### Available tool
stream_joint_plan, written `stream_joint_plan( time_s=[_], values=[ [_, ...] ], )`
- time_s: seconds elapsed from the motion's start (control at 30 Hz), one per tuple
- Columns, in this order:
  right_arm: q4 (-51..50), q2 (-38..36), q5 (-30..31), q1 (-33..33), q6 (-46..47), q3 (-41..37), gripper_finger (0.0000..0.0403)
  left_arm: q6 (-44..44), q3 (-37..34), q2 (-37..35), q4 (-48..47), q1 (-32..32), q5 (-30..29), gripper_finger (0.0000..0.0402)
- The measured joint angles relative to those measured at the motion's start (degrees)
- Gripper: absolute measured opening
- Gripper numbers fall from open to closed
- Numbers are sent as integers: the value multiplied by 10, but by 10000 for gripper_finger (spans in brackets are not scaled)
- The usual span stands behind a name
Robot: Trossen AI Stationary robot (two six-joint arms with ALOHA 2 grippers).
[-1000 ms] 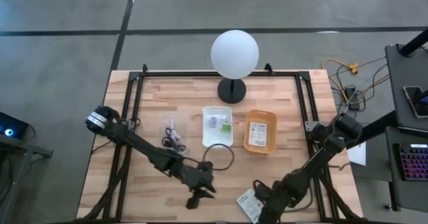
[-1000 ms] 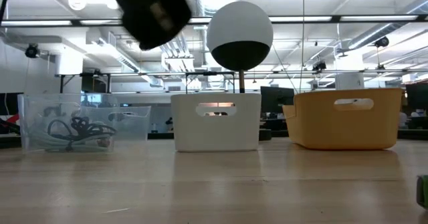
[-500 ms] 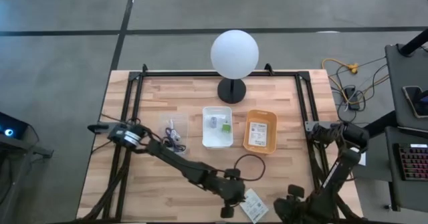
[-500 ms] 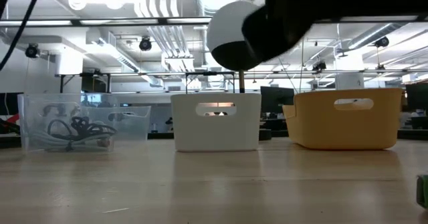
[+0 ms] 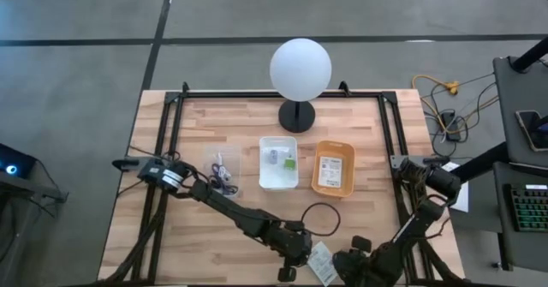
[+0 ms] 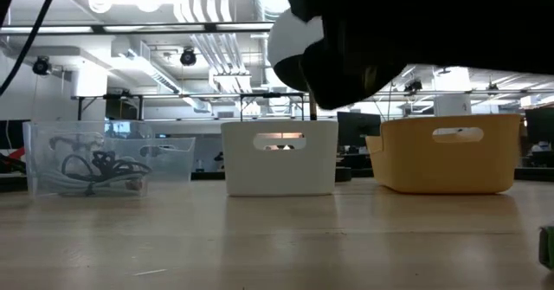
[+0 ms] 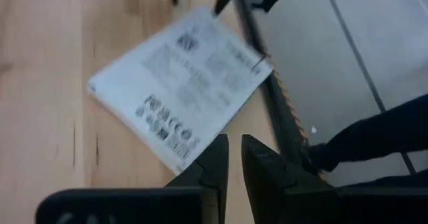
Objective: Pick and place items into bin
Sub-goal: Put the white card reader box into the yellow bin
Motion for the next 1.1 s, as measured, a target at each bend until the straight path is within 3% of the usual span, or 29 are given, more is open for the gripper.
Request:
stream_joint_plan(
  time_s=[0.23, 0.47, 0.67, 0.87, 1.1],
  values=[
    [52, 7, 17, -38, -34, 1, 159, -14, -2, 11, -42, 9, 36, 26],
    [101, 7, 28, -80, -104, 12, 156, -13, -22, 10, -66, 17, 31, 26],
    [104, 7, 33, -100, -173, 42, 155, 1, -29, -12, -159, 22, -71, 26],
    [88, 6, 40, -98, -169, 45, 150, 5, -37, -69, -239, 18, -165, 26],
    [-6, 5, 117, -109, -117, 42, 148, -96, -78, -109, -240, 11, -170, 26]
  ],
)
